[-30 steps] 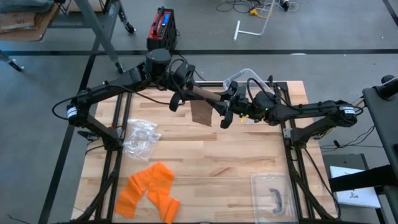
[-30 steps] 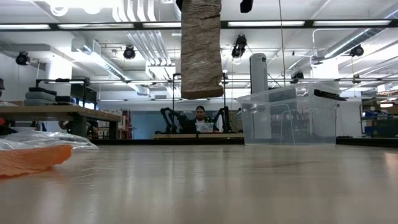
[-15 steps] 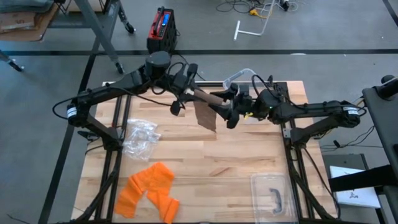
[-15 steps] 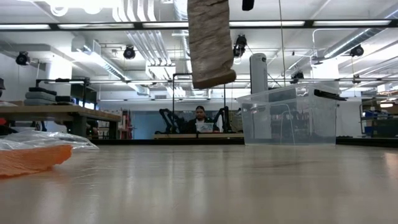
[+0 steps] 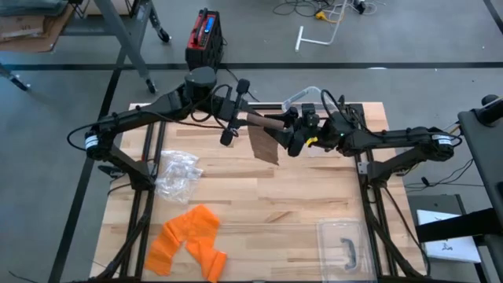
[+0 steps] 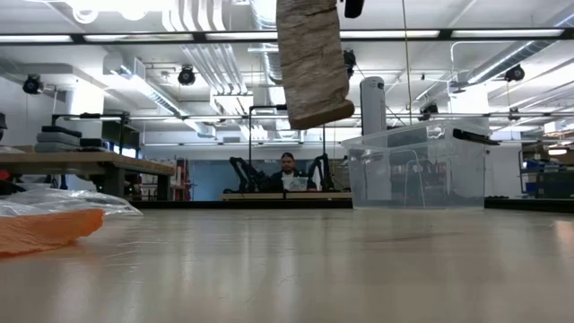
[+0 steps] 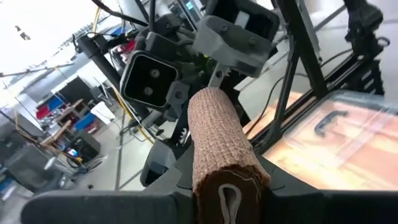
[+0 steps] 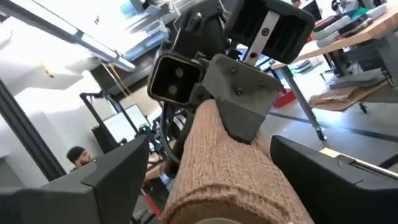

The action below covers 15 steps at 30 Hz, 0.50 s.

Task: Roll bandage
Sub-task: Roll the brown bandage

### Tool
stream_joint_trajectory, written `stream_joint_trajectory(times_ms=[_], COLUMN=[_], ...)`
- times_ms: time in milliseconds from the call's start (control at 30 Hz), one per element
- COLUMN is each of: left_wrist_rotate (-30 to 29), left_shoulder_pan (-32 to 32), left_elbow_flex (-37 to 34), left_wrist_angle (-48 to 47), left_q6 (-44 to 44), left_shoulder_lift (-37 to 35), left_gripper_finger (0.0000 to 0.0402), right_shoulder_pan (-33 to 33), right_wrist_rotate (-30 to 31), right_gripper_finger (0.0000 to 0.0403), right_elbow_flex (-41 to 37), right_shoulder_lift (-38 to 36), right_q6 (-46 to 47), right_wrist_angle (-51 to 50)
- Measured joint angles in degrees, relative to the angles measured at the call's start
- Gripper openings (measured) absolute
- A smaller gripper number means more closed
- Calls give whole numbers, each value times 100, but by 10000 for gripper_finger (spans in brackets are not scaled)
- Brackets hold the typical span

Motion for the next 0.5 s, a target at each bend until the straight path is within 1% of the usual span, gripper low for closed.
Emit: stream_joint_trajectory(times_ms=[67,200,333,500], left_wrist_rotate=[-25,-337,-366,-368], left_shoulder_pan=[2,-4,-4,-4], left_elbow_flex=[-2,-2,-2,-2], left_wrist_angle=[-30,-75,-109,-129], left_q6=[166,602,1008,1126], left_shoulder_lift=[2,22,26,26], left_gripper_finger=[54,54,55,65], right_shoulder_pan=[0,-6,-3,-4], right_wrist_rotate=[13,135,308,368], right_gripper_finger=[318,295,270,230], right_elbow_flex=[0,0,0,0], right_shoulder_lift=[0,0,0,0], right_q6=[39,246,279,349], right_wrist_angle=[58,24,-20,-39])
